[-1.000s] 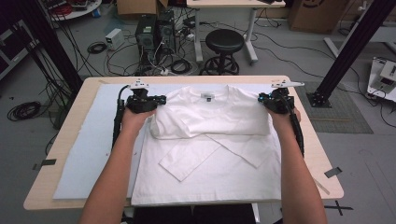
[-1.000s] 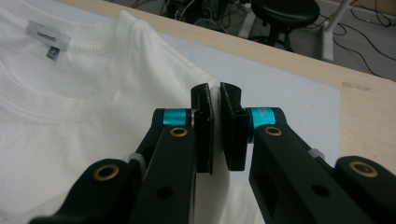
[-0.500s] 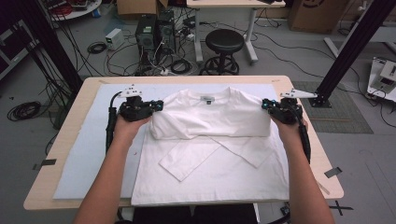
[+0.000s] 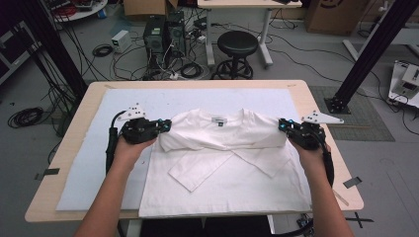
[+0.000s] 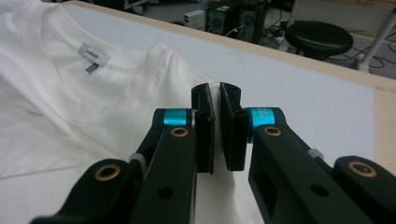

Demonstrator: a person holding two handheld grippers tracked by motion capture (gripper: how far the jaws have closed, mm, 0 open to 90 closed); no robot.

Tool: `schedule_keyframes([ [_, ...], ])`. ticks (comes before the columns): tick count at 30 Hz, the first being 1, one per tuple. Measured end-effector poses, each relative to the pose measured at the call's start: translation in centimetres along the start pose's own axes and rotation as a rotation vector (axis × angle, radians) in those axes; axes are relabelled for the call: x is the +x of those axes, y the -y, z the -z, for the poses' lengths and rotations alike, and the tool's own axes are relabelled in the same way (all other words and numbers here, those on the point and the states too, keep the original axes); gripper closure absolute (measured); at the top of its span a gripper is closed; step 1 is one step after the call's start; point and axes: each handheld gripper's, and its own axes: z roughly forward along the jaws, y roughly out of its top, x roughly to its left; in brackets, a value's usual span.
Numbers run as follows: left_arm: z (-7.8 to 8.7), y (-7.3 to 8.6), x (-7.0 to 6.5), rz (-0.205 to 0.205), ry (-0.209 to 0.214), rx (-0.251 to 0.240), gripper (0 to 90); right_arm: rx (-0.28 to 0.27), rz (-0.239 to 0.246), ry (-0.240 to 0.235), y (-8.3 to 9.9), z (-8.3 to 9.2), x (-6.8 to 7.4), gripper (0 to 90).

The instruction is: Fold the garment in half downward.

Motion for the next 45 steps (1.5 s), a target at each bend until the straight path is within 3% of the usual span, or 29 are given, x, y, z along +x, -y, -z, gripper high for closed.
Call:
schedule_keyframes([
  [3,0.5,1.5,-1.1,-0.004,0.025,0.009,83.9,0.016,0.001,-0.006,1.6,0.9,0.5,85.6],
  [11,0.8,3.3,-1.7,-0.005,0.023,0.066,83.8,0.029,-0.037,-0.020,5.1,1.8,1.3,85.6],
  [17,1.2,4.4,-2.3,-0.007,0.048,0.092,83.8,0.039,-0.034,-0.027,5.7,2.5,1.7,85.5],
  [18,1.5,5.2,-3.0,-0.014,0.062,0.114,83.8,0.039,-0.034,-0.027,5.7,2.5,1.7,85.6],
  [22,1.4,6.2,-3.3,-0.008,0.074,0.151,82.9,0.071,-0.038,-0.037,7.1,3.0,1.9,85.1],
  [23,1.2,6.4,-3.3,-0.010,0.069,0.149,76.5,0.081,-0.043,-0.061,7.8,2.9,2.0,79.4],
  [24,1.2,6.4,-3.3,-0.010,0.069,0.149,71.3,0.081,-0.043,-0.061,7.8,2.9,2.0,79.4],
  [25,0.9,6.0,-3.1,0.002,0.051,0.137,60.0,0.050,-0.080,-0.083,7.7,2.6,2.1,64.0],
  [27,0.9,6.0,-3.1,0.002,0.051,0.137,55.1,0.042,-0.078,-0.081,7.4,2.6,2.2,64.0],
  [30,1.0,4.8,-3.4,0.001,0.065,0.085,45.3,0.020,-0.016,-0.083,6.3,2.4,3.1,57.6],
  [33,1.0,4.4,-3.6,-0.004,0.072,0.071,44.7,0.021,-0.011,-0.085,6.1,2.3,3.2,56.9],
  [34,0.9,4.1,-3.8,-0.013,0.080,0.068,43.5,0.028,0.012,-0.088,5.7,1.6,3.7,51.3],
  [38,0.6,4.1,-4.0,-0.023,0.088,0.083,41.6,0.036,0.015,-0.104,5.6,1.3,4.0,49.2],
  [45,-0.1,3.6,-5.4,-0.039,0.113,0.067,39.4,0.052,0.061,-0.104,4.9,0.3,5.1,40.8],
])
